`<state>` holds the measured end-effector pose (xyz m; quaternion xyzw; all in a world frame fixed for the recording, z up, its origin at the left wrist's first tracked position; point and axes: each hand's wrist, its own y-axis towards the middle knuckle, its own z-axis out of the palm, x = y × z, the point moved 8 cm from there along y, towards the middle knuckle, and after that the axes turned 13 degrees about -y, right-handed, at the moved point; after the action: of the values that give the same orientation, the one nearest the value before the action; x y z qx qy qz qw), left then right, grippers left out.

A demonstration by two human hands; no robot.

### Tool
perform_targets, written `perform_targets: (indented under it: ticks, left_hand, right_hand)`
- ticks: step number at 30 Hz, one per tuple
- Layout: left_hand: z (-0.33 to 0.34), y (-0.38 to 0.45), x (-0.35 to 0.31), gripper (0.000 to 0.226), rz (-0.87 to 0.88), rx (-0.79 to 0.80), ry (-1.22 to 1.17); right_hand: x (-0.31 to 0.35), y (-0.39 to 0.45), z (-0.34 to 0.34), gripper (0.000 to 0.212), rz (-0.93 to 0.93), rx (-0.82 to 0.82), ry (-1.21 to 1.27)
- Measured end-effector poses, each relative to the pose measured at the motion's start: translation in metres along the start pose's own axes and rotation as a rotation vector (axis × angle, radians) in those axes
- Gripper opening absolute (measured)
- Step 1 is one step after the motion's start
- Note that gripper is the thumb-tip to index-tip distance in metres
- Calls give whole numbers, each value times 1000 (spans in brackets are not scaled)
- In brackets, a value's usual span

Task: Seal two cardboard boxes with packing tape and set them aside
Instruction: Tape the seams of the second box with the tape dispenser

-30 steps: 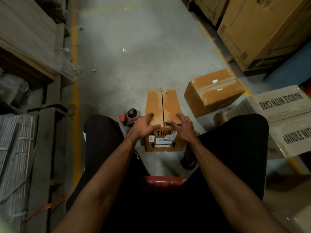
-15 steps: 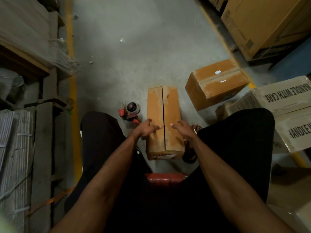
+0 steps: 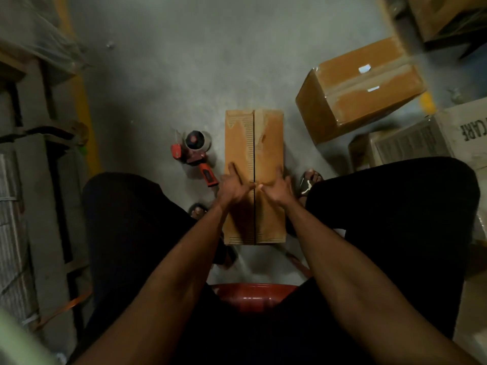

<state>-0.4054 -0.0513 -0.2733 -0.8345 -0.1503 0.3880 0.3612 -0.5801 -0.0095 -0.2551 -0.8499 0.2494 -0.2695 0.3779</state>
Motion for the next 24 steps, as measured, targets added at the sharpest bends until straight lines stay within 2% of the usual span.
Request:
perform_targets:
  ticks: [2, 7, 12, 15, 20, 24]
  left_hand:
    - [8, 6, -2, 124, -2, -2, 0]
    - [4, 14, -18, 126, 48, -15, 36]
    - [8, 15, -21, 128, 3, -85, 67]
    - [7, 13, -22, 127, 11, -139, 59]
    - [-1, 19, -23, 134, 52, -133, 13]
    - [-12, 29, -40, 122, 141, -123, 20]
  right_hand:
    - [3, 10, 1, 104, -17, -21, 42]
    - [1, 27, -4, 112, 32, -117, 19]
    - [5, 28, -4, 111, 78, -198, -52]
    - [7, 29, -4, 112, 106, -179, -26]
    - [13, 27, -12, 122, 86, -151, 24]
    - [22, 28, -19, 114, 73, -143, 93]
